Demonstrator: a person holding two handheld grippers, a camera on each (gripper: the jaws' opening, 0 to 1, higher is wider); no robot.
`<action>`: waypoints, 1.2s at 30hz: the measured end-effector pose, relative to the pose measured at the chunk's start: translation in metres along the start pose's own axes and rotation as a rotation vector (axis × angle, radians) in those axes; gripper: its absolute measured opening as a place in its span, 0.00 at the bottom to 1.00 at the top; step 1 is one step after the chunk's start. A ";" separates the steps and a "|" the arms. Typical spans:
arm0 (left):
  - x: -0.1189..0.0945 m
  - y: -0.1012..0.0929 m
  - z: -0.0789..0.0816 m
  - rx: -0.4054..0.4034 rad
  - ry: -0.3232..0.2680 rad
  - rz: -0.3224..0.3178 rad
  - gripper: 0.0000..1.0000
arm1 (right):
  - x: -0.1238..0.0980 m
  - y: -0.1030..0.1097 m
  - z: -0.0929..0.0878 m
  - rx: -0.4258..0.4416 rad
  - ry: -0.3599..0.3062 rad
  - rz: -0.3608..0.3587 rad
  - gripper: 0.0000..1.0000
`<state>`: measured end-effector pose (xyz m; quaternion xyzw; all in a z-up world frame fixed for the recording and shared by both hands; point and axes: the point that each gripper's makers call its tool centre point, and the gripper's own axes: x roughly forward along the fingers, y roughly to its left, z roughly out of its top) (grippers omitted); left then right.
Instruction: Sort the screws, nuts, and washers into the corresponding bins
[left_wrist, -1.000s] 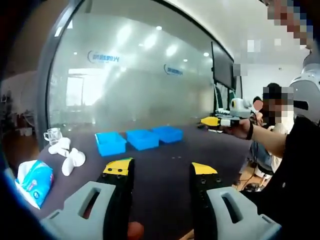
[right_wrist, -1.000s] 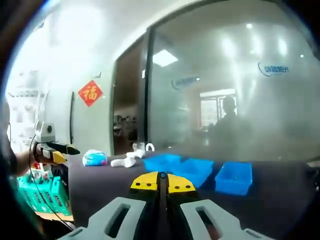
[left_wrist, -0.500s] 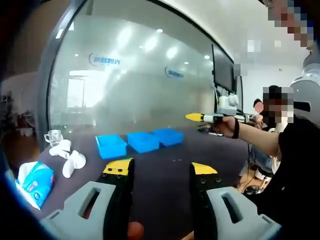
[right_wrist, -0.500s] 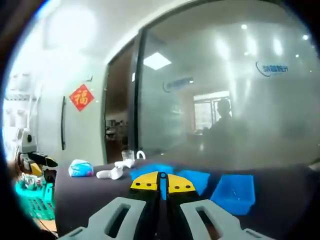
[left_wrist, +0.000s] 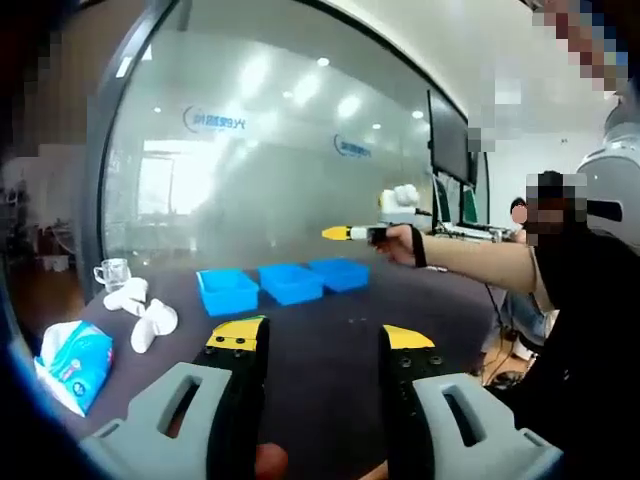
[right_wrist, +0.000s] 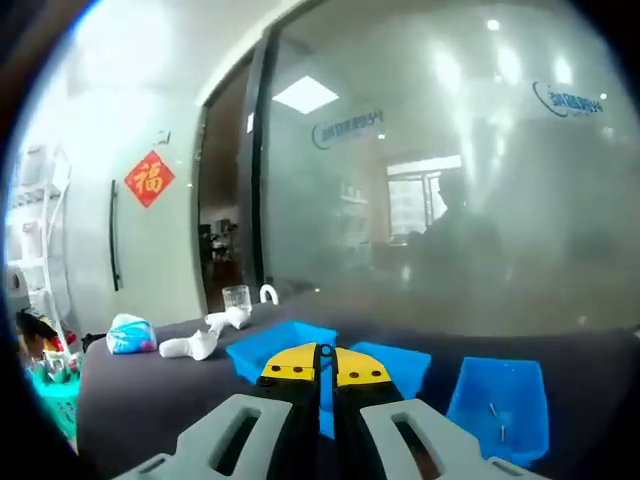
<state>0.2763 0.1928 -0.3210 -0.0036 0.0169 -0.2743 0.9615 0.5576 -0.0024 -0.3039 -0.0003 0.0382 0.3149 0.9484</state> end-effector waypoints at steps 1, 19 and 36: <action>-0.001 0.000 0.000 -0.001 -0.001 0.001 0.42 | 0.005 -0.001 -0.001 -0.006 0.008 -0.008 0.02; -0.009 0.004 0.002 0.009 0.007 0.026 0.42 | 0.061 -0.028 -0.007 -0.047 0.080 -0.072 0.02; -0.008 0.000 0.005 0.019 0.013 0.023 0.42 | 0.064 -0.026 -0.013 -0.106 0.089 -0.058 0.19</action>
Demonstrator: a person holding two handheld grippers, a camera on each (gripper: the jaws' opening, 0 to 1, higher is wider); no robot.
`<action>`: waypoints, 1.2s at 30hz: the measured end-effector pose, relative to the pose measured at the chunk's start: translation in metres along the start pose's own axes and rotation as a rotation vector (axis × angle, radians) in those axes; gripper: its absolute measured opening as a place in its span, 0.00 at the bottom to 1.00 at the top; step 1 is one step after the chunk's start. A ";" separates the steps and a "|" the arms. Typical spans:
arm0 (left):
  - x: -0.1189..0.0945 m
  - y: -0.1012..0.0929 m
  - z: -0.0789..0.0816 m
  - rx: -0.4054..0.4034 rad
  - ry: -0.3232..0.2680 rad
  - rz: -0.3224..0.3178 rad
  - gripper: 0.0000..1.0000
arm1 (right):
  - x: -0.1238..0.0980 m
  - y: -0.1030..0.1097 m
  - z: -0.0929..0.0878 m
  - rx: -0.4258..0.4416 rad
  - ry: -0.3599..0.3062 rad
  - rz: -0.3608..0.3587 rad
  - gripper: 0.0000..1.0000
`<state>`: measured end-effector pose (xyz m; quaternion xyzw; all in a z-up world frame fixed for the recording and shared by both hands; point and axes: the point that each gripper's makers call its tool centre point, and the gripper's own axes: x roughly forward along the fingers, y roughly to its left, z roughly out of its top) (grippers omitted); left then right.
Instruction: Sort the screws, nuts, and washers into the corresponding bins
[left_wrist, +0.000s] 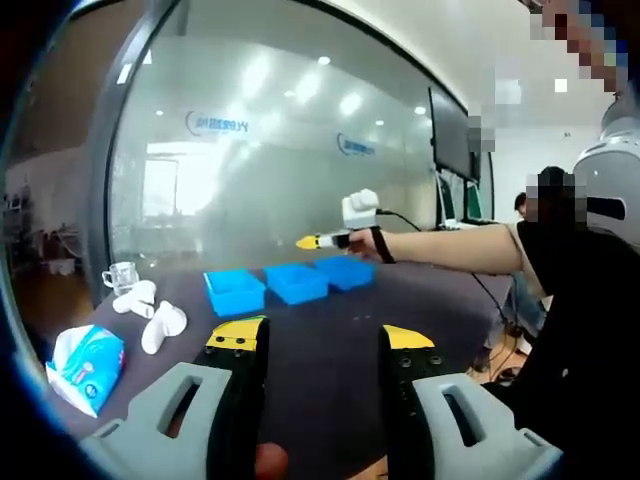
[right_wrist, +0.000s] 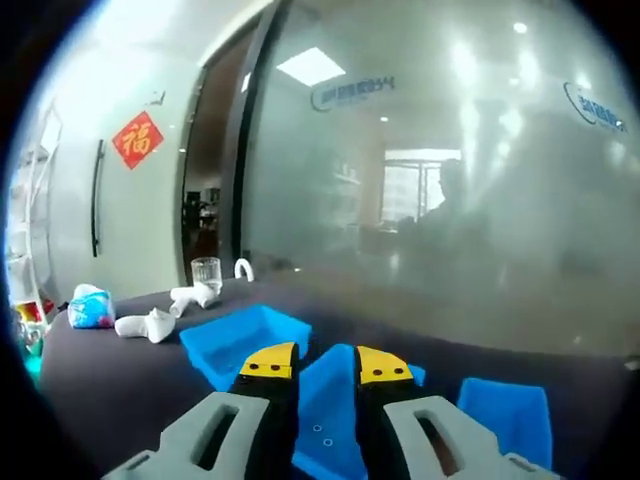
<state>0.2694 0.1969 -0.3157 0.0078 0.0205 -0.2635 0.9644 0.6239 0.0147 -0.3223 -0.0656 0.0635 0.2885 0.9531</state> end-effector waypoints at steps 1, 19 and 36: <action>0.000 0.000 0.000 0.000 0.000 0.001 0.42 | -0.001 0.000 0.001 -0.005 -0.003 -0.002 0.20; 0.002 0.003 -0.004 -0.004 0.002 0.002 0.43 | -0.080 0.040 0.017 -0.021 -0.080 0.110 0.26; 0.013 -0.004 -0.007 -0.020 -0.003 -0.025 0.43 | -0.214 0.065 -0.011 0.012 -0.135 0.172 0.28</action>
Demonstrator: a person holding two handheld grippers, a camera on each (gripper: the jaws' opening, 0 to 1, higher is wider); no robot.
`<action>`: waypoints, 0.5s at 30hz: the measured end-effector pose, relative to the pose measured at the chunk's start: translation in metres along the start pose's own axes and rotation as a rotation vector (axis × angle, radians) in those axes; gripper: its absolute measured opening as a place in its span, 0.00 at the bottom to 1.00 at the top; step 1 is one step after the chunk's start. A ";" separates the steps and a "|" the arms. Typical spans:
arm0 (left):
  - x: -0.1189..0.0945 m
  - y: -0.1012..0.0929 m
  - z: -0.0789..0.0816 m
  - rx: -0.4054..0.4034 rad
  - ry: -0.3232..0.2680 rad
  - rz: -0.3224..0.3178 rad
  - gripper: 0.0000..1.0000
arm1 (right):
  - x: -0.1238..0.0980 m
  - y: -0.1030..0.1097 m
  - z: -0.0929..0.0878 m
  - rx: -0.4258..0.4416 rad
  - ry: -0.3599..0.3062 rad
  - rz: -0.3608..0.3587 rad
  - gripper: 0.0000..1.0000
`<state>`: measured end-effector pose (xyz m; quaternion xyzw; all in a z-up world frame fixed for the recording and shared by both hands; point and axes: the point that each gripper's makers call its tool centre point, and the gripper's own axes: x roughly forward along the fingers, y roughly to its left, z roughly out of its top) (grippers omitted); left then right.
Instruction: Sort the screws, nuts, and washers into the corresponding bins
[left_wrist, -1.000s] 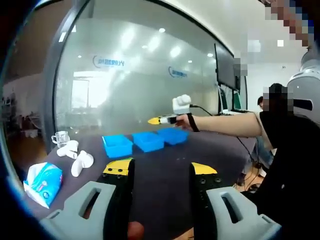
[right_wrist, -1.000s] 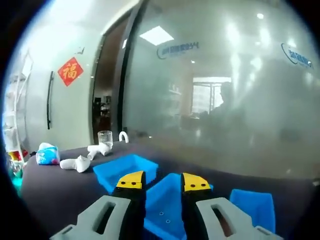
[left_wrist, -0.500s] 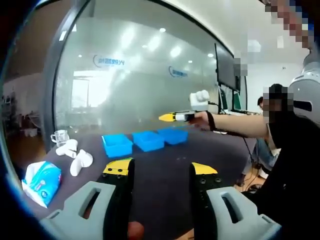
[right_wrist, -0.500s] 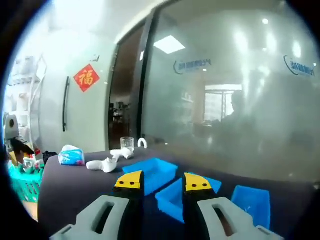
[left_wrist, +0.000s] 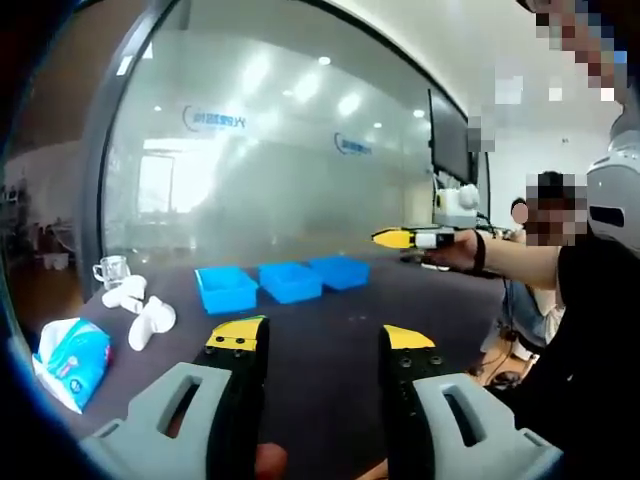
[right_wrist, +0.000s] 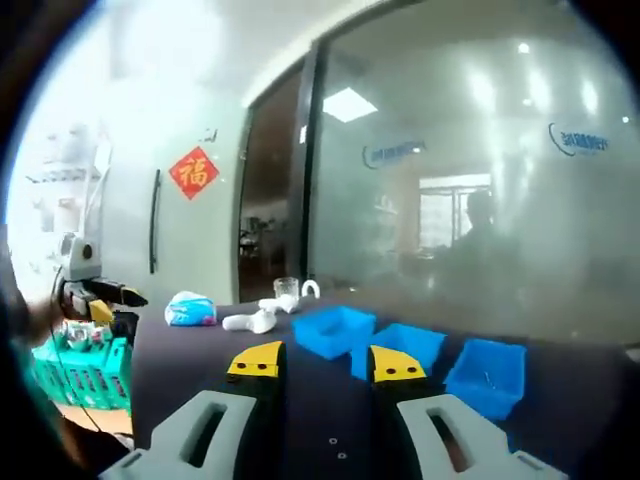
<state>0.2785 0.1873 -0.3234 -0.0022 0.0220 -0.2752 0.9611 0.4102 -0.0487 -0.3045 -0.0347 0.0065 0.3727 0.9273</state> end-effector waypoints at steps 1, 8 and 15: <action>0.000 -0.001 0.000 0.002 0.002 -0.002 0.43 | -0.005 0.000 -0.002 -0.002 0.002 -0.004 0.28; 0.003 -0.002 0.002 0.008 0.002 -0.007 0.43 | -0.052 0.001 -0.022 0.023 0.025 -0.035 0.28; 0.006 -0.005 0.002 0.009 0.003 -0.014 0.43 | -0.090 -0.004 -0.038 0.047 0.034 -0.074 0.27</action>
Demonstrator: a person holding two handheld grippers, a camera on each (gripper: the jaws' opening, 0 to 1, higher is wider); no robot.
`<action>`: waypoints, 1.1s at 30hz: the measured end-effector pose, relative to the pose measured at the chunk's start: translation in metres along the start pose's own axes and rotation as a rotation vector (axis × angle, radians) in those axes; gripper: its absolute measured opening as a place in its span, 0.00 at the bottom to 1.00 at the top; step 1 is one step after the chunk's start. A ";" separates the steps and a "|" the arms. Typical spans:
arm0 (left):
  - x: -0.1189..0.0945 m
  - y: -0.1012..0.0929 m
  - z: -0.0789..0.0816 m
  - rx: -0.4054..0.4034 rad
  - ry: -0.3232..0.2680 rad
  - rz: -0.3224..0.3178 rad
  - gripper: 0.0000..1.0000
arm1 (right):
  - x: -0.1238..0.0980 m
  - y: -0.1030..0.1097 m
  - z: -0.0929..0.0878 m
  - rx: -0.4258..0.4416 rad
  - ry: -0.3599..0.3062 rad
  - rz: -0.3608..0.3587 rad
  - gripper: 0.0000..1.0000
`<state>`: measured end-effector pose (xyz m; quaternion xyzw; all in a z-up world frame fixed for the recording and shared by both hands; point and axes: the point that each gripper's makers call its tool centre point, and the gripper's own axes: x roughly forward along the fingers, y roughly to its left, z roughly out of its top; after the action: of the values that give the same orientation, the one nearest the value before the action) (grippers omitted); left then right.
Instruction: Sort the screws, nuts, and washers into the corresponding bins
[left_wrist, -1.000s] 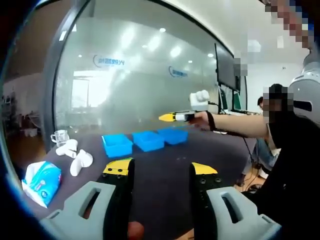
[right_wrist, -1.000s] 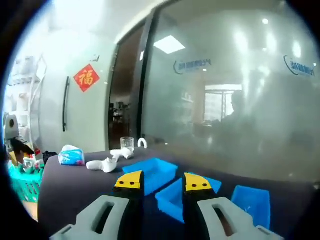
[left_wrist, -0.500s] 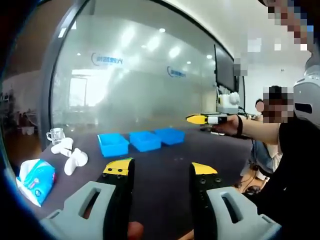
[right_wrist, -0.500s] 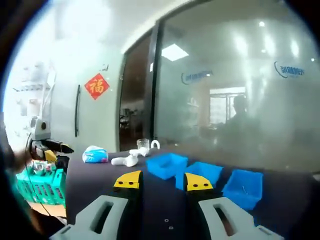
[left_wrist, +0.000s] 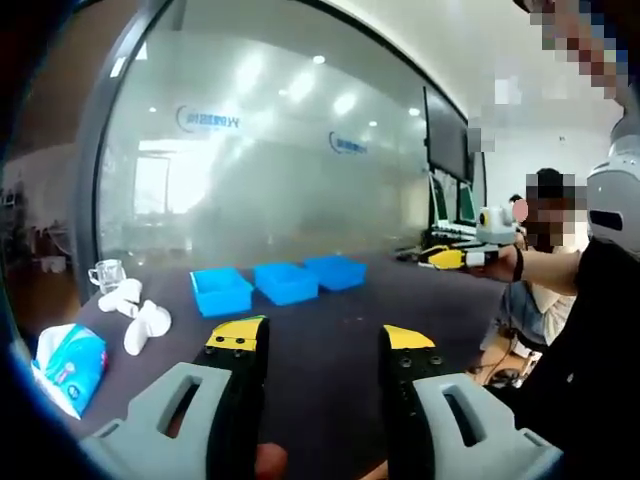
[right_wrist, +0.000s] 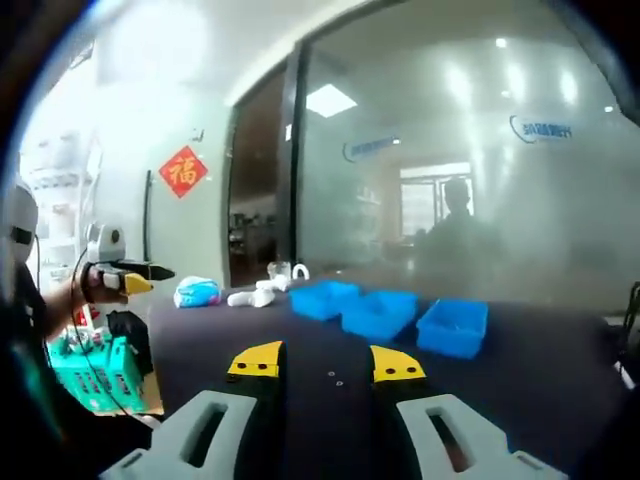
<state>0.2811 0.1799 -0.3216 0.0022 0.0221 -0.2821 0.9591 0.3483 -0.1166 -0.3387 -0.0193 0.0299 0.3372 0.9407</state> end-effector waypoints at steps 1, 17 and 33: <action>0.000 0.000 0.000 0.001 0.001 -0.001 0.43 | -0.004 -0.001 -0.002 0.004 0.003 -0.003 0.27; 0.001 -0.006 -0.006 0.006 0.023 -0.013 0.43 | -0.030 -0.006 -0.014 0.020 0.037 -0.016 0.27; 0.000 -0.007 -0.014 -0.003 0.042 -0.021 0.43 | 0.006 0.012 -0.016 -0.053 0.183 0.146 0.27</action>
<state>0.2764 0.1743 -0.3355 0.0066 0.0428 -0.2918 0.9555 0.3443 -0.1047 -0.3550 -0.0724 0.1080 0.4024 0.9062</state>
